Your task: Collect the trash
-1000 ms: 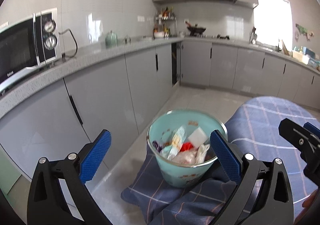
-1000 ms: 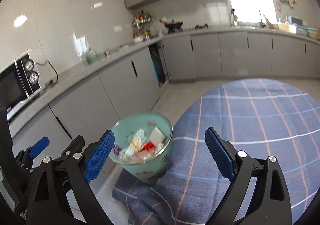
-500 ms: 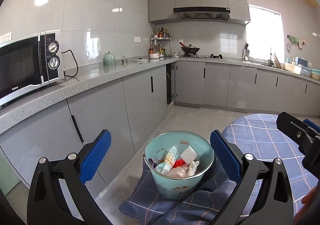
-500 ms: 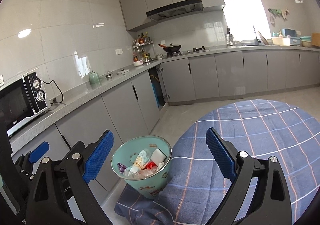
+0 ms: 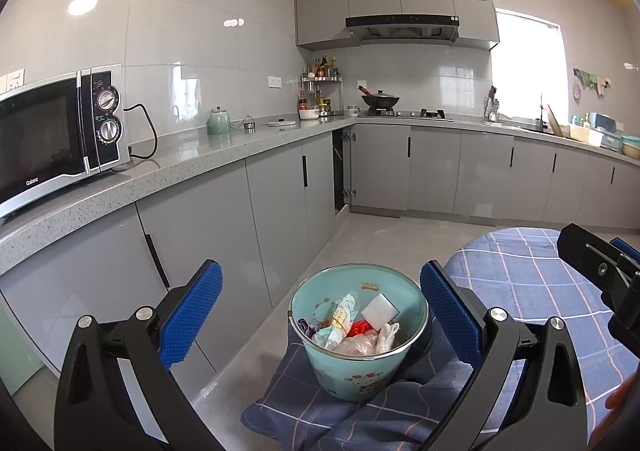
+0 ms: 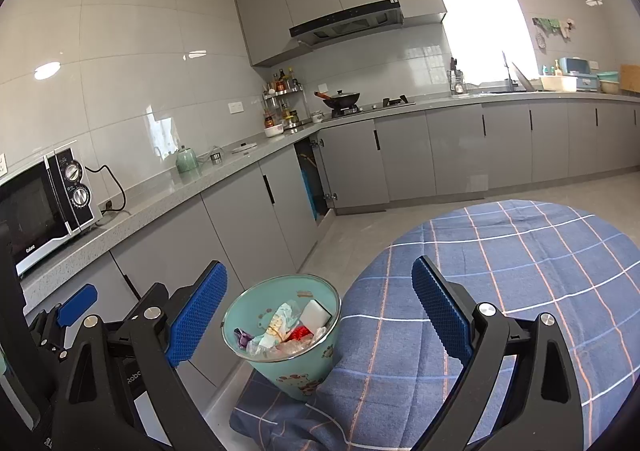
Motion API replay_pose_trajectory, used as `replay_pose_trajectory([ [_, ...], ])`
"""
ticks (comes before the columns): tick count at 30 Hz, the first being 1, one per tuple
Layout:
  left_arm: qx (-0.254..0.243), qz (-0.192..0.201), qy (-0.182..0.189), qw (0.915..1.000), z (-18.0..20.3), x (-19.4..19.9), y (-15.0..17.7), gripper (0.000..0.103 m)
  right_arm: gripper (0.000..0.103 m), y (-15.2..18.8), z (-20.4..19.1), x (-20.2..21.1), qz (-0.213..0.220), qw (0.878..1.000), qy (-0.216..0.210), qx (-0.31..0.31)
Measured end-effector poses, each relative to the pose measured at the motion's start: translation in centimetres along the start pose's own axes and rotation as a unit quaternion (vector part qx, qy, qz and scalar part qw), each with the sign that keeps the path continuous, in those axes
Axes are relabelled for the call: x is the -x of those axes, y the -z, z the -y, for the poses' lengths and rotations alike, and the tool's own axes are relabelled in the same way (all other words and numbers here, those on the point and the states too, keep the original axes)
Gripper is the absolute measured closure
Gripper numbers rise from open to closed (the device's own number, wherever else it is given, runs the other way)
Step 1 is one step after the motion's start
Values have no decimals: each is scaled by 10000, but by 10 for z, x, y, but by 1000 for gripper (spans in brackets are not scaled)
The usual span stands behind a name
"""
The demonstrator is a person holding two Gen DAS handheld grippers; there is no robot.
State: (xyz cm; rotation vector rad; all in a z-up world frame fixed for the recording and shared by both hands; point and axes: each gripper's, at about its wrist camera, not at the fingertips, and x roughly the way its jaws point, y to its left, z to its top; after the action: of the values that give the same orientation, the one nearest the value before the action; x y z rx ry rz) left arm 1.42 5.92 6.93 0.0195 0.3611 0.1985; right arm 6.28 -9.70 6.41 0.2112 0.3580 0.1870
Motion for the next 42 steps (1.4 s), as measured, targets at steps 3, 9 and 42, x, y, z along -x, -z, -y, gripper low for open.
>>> replay_pose_trajectory([
  [3,8,-5,-25,10000,-1,0,-1,6,11,0,1,2,20,10000,-7,6],
  [9,51,5,-26,10000,-3,1,-1,6,11,-1,1,3,21,10000,3,28],
  [42,140,-50,6,9999,-7,-3,-1,6,11,-1,2,1,26,10000,43,6],
])
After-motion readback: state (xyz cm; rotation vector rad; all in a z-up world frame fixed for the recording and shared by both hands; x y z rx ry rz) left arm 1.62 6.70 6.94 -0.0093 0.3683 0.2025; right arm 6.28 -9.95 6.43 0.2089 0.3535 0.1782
